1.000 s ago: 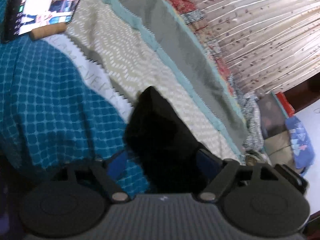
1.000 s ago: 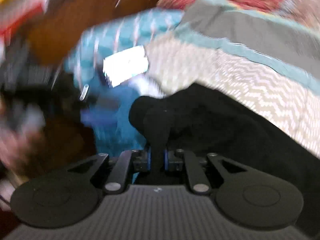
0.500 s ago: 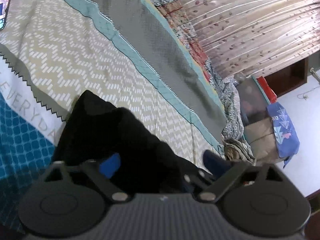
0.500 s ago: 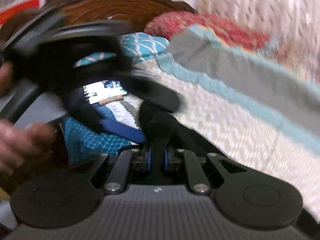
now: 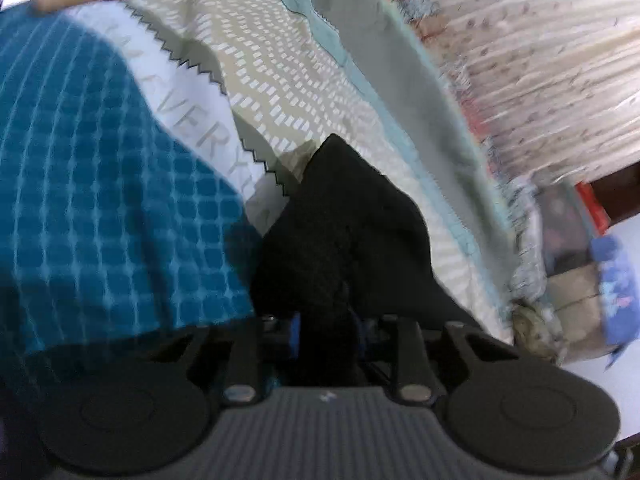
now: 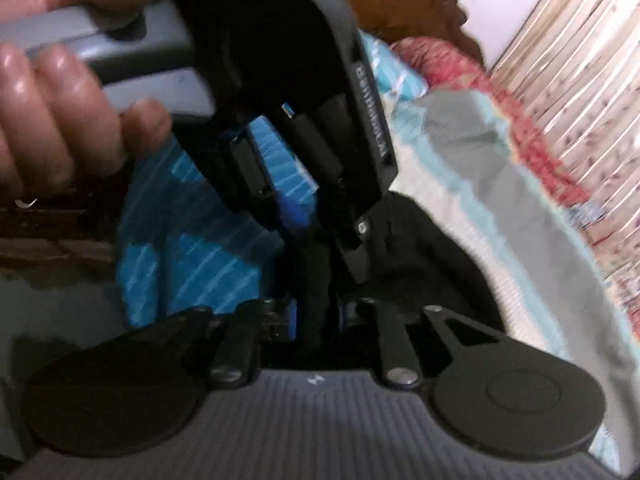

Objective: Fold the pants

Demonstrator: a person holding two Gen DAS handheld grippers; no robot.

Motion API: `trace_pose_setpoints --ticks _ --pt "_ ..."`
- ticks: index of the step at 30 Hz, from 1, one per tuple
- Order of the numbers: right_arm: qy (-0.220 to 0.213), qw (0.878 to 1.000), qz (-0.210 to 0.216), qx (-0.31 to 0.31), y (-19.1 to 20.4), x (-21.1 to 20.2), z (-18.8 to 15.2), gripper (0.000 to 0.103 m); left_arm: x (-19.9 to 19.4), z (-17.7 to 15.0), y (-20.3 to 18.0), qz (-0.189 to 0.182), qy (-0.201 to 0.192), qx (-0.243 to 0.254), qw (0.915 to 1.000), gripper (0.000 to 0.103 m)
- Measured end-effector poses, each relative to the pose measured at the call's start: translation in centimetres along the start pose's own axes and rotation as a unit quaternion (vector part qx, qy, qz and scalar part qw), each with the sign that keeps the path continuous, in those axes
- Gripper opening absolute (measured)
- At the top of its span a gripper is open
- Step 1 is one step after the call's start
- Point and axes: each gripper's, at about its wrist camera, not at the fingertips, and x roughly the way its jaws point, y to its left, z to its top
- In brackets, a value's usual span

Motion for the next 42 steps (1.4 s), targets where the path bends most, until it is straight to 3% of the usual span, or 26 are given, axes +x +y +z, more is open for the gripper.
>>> trace_pose_setpoints --ticks 4,6,9,12,15,20,22,25,27,28,29,33,35,37,40,42 --pt "-0.008 0.999 0.035 0.029 -2.0 -2.4 0.1 0.048 -1.3 0.2 -0.5 -0.004 -0.005 0.010 0.9999 0.027" --pt "-0.009 0.996 0.051 0.069 -3.8 -4.4 -0.2 0.048 -2.7 0.7 -1.1 -0.004 -0.020 0.019 0.9996 0.038" --pt "-0.009 0.987 0.051 0.153 -7.5 -7.5 -1.7 0.046 -5.1 1.5 -2.3 -0.004 -0.060 0.038 0.9975 0.044" --pt "-0.011 0.965 0.029 0.261 -10.9 -10.5 -4.1 0.046 -6.2 2.4 -4.4 -0.020 -0.078 0.057 0.9951 0.044" --pt "0.009 0.943 -0.006 0.333 -13.5 -11.2 -7.1 0.046 -4.9 2.4 -7.1 -0.027 -0.072 0.096 0.9924 0.044" --pt "0.112 0.881 -0.010 0.459 -15.6 -9.6 -13.8 0.043 1.1 1.1 -9.9 0.022 -0.010 0.160 0.9869 0.044" --pt "0.082 0.869 -0.014 0.487 -16.6 -11.8 -14.5 0.042 3.4 0.4 -9.4 0.088 0.015 0.177 0.9802 0.042" --pt "0.040 0.867 -0.071 0.491 -18.4 -16.3 -15.8 0.042 4.3 0.1 -9.0 0.108 0.025 0.188 0.9758 0.039" --pt "0.034 0.853 -0.141 0.502 -20.2 -19.9 -18.0 0.042 4.2 0.2 -9.5 0.115 0.029 0.187 0.9750 0.039" --pt "0.030 0.838 -0.181 0.513 -21.4 -21.8 -19.5 0.042 4.0 0.3 -9.6 0.119 0.029 0.180 0.9760 0.039" --pt "0.024 0.817 -0.227 0.530 -22.4 -24.2 -21.2 0.042 3.9 0.4 -9.9 0.121 0.029 0.175 0.9768 0.040" --pt "-0.013 0.682 -0.394 0.615 -25.1 -33.3 -29.5 0.046 3.5 -0.1 -11.8 0.121 0.020 0.160 0.9795 0.050" --pt "-0.040 0.617 -0.442 0.650 -25.4 -37.2 -33.5 0.046 3.7 -0.3 -12.9 0.115 0.020 0.167 0.9789 0.050" --pt "-0.064 0.567 -0.467 0.675 -25.0 -39.6 -37.2 0.047 4.3 -0.9 -14.4 0.112 0.024 0.178 0.9774 0.050" --pt "-0.087 0.526 -0.472 0.702 -25.0 -41.0 -41.2 0.048 5.7 -1.7 -16.6 0.100 0.044 0.186 0.9765 0.052" --pt "-0.091 0.520 -0.469 0.708 -25.1 -40.9 -42.7 0.048 7.1 -2.5 -17.9 0.095 0.066 0.193 0.9743 0.053"
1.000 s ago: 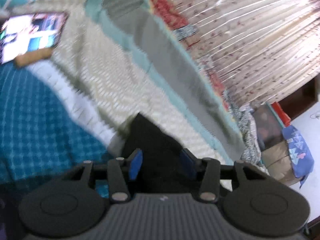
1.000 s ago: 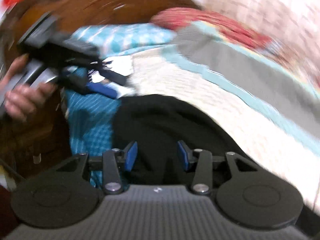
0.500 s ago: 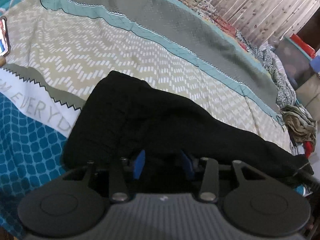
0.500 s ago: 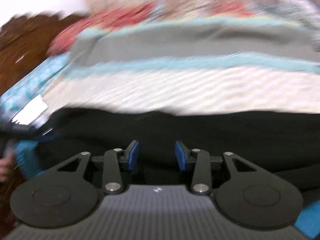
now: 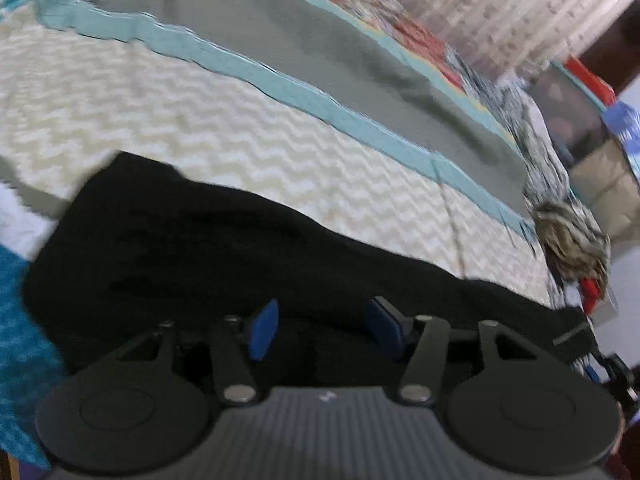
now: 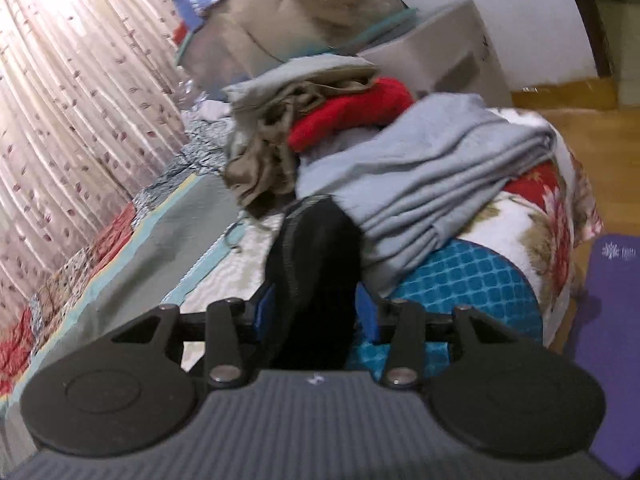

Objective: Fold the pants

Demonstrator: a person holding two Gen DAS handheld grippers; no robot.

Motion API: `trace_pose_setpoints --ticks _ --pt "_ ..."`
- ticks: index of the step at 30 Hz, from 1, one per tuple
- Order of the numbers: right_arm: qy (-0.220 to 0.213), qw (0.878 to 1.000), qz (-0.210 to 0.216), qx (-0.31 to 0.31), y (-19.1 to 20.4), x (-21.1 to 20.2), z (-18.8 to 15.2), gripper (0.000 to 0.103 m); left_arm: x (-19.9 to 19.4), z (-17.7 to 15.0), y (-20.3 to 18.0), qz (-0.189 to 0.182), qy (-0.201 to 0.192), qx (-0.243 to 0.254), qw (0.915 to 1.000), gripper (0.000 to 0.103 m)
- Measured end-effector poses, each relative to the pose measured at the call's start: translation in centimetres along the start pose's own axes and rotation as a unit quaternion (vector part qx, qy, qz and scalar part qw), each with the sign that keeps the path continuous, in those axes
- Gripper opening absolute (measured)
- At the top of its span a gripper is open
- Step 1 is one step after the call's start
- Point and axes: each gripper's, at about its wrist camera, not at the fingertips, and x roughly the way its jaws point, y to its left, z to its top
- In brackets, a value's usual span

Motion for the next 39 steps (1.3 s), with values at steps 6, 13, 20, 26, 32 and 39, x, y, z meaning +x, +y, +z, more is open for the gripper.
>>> trace_pose_setpoints --ticks 6,13,20,26,32,39 --pt "0.026 0.999 0.037 0.006 0.2 3.1 0.5 0.048 4.0 -1.4 -4.7 -0.003 0.055 0.045 0.9975 0.057" --pt "0.050 0.997 0.042 0.028 -1.7 4.8 0.6 0.048 8.3 -3.6 -6.6 0.063 0.094 0.086 0.9899 0.059" --pt "0.068 0.995 0.071 0.032 -1.5 3.9 0.7 0.012 8.3 -3.5 -7.1 0.077 0.100 0.093 0.9876 0.062" --pt "0.035 0.991 0.123 -0.048 3.4 -1.6 0.5 0.011 7.5 -3.5 -7.2 0.068 0.090 0.082 0.9903 0.064" --pt "0.025 0.946 0.174 -0.274 12.5 -6.3 -3.8 0.011 5.6 -3.5 -6.7 0.005 0.071 0.051 0.9961 0.064" --pt "0.136 0.821 0.176 -0.526 17.0 -7.1 -17.1 0.017 4.7 -3.8 -4.9 -0.011 0.069 0.029 0.9971 0.065"
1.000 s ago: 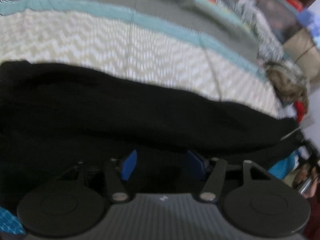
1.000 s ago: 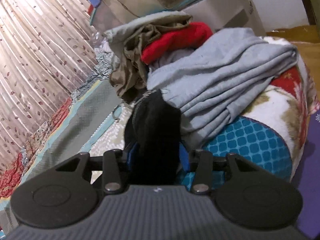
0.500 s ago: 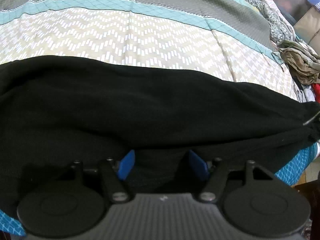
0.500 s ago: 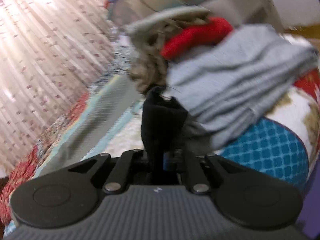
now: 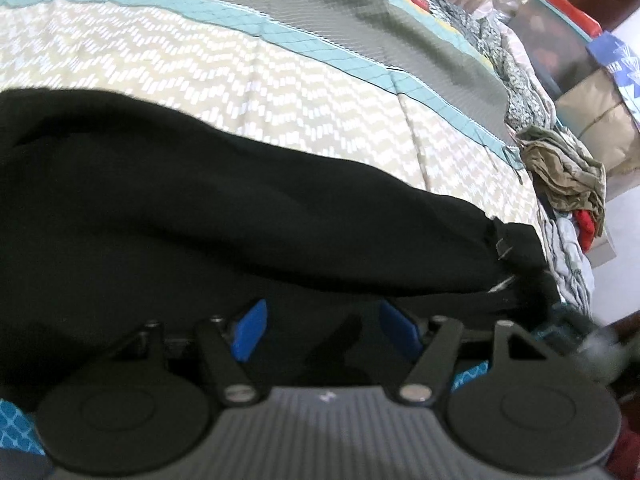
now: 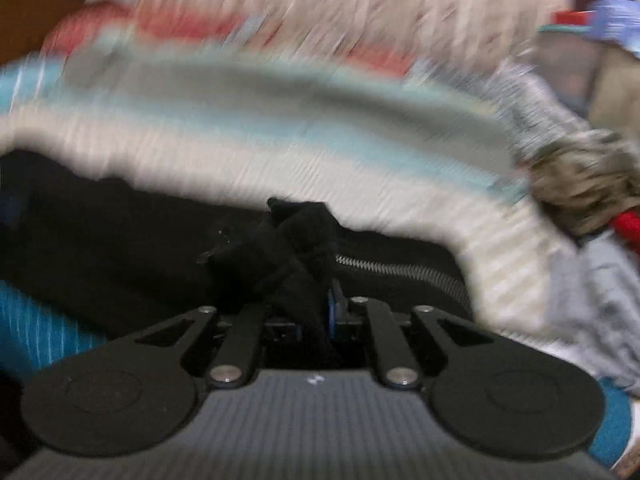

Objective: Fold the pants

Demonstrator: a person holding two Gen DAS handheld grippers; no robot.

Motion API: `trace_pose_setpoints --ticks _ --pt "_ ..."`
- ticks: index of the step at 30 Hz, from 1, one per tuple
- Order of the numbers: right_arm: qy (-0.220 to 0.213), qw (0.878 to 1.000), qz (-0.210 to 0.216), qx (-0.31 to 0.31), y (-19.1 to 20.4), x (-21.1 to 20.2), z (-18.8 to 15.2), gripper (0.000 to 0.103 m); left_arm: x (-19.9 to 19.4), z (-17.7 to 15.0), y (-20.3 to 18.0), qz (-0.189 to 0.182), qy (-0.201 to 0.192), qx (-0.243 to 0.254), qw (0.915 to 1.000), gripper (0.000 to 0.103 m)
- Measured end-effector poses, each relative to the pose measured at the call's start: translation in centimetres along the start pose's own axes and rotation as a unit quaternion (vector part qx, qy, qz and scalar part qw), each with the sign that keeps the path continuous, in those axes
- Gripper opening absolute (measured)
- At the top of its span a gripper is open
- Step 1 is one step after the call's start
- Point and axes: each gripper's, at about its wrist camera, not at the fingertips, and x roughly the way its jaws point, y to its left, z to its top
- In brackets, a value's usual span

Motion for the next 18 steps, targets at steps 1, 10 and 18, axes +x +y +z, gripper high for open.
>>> trace_pose_setpoints --ticks 1,10,18 --pt "0.009 0.999 -0.022 -0.031 1.5 0.6 -0.9 0.017 -0.2 -0.1 0.4 -0.002 -0.001 -0.005 1.0000 0.065" --pt "-0.027 0.999 -0.003 0.017 0.5 -2.4 1.7 0.011 -1.6 -0.5 2.7 -0.035 -0.019 -0.032 0.9987 0.066" --pt "-0.019 0.990 0.055 -0.131 9.0 -0.8 2.0 0.022 -3.4 -1.0 4.0 -0.046 -0.042 -0.045 0.9971 0.074"
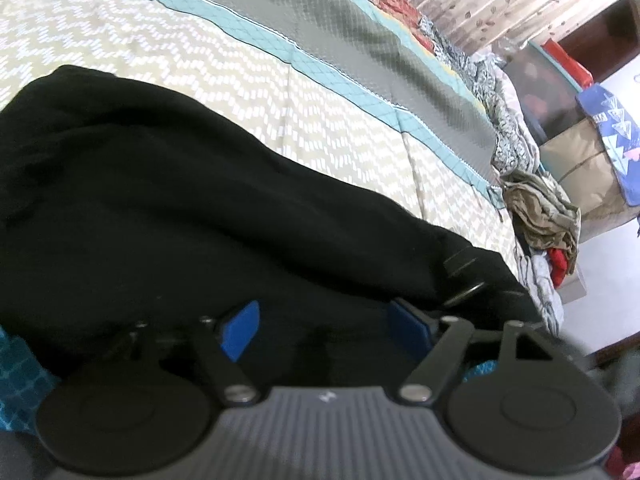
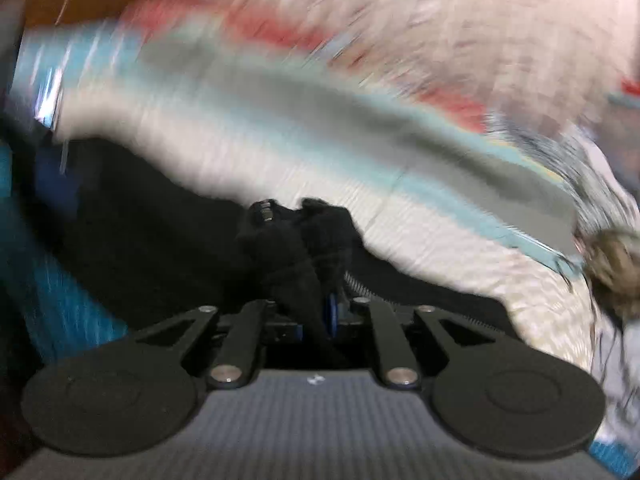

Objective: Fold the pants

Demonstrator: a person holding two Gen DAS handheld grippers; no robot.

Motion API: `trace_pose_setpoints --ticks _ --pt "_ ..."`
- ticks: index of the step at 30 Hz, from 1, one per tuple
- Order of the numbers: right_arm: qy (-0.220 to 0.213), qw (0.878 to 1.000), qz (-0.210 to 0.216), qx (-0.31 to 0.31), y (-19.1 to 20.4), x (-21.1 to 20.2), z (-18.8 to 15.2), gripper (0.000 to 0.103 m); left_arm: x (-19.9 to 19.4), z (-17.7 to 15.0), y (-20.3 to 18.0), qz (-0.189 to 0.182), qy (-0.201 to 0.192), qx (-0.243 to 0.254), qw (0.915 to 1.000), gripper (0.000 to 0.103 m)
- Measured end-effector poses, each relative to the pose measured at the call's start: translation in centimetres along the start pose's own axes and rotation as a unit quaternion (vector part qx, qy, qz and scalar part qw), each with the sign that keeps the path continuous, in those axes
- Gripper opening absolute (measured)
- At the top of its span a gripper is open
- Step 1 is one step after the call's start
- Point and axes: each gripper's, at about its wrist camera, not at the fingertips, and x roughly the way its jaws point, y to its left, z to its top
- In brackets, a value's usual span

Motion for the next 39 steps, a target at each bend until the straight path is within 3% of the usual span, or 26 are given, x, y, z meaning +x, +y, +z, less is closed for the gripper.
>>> trace_pose_setpoints --ticks 1,3,5,6,7,11,13,17,19,20,22,24,28,31,36,39 --pt "0.043 0.998 -0.002 -0.042 2.0 1.7 -0.9 0.022 -0.4 0.0 0.2 -0.001 -0.004 -0.001 1.0000 0.074" --pt "0.031 0.995 -0.034 -0.083 4.0 1.8 -1.6 0.025 -1.9 0.0 0.6 0.000 -0.021 0.001 0.9998 0.076" --pt "0.031 0.997 -0.016 -0.070 3.5 0.8 -0.7 0.032 -3.7 -0.2 1.4 0.002 -0.045 0.001 0.9990 0.081" --pt "0.024 0.999 0.006 -0.043 2.6 -0.1 -0.3 0.045 -4.6 -0.2 2.0 0.002 -0.056 -0.004 0.9984 0.081" --pt "0.018 0.999 0.024 -0.022 1.8 -0.9 0.0 0.050 -5.4 -0.3 2.8 0.004 -0.067 -0.012 0.9977 0.081" --pt "-0.016 0.997 0.066 0.042 -0.3 -3.7 1.4 0.048 -7.8 -0.3 5.8 0.022 -0.100 -0.055 0.9932 0.082" --pt "-0.039 0.990 0.096 0.095 -1.2 -4.2 2.3 0.045 -8.5 -0.2 7.2 0.026 -0.112 -0.079 0.9902 0.082" --pt "-0.046 0.977 0.134 0.161 -1.3 -1.7 3.1 0.040 -9.8 0.0 8.8 0.026 -0.133 -0.110 0.9846 0.082" --pt "0.005 0.981 0.115 0.157 0.4 1.7 1.8 0.042 -10.3 -0.1 9.3 0.033 -0.142 -0.111 0.9831 0.082" --pt "0.044 0.982 0.096 0.154 1.4 3.4 0.8 0.048 -10.4 -0.2 9.5 0.036 -0.145 -0.112 0.9825 0.082" --pt "0.019 0.987 0.070 0.146 2.8 3.5 -0.1 0.053 -10.8 -0.5 10.2 0.040 -0.146 -0.119 0.9813 0.082" --pt "0.029 0.991 0.054 0.118 3.9 3.1 0.9 0.052 -11.0 -0.8 10.9 0.045 -0.148 -0.124 0.9801 0.082" --pt "0.017 0.988 0.063 0.144 3.2 1.3 1.9 0.050 -11.1 -1.1 12.9 0.047 -0.146 -0.148 0.9770 0.083" --pt "-0.013 0.977 0.093 0.189 1.4 0.5 2.4 0.050 -10.8 -1.4 13.6 0.040 -0.145 -0.157 0.9760 0.089" --pt "-0.018 0.966 0.152 0.209 2.1 1.6 4.7 0.048 -9.5 -1.9 14.7 0.007 -0.137 -0.181 0.9738 0.101" --pt "-0.003 0.954 0.204 0.221 3.9 3.7 6.9 0.035 -8.1 -1.7 15.8 -0.015 -0.131 -0.208 0.9693 0.102"
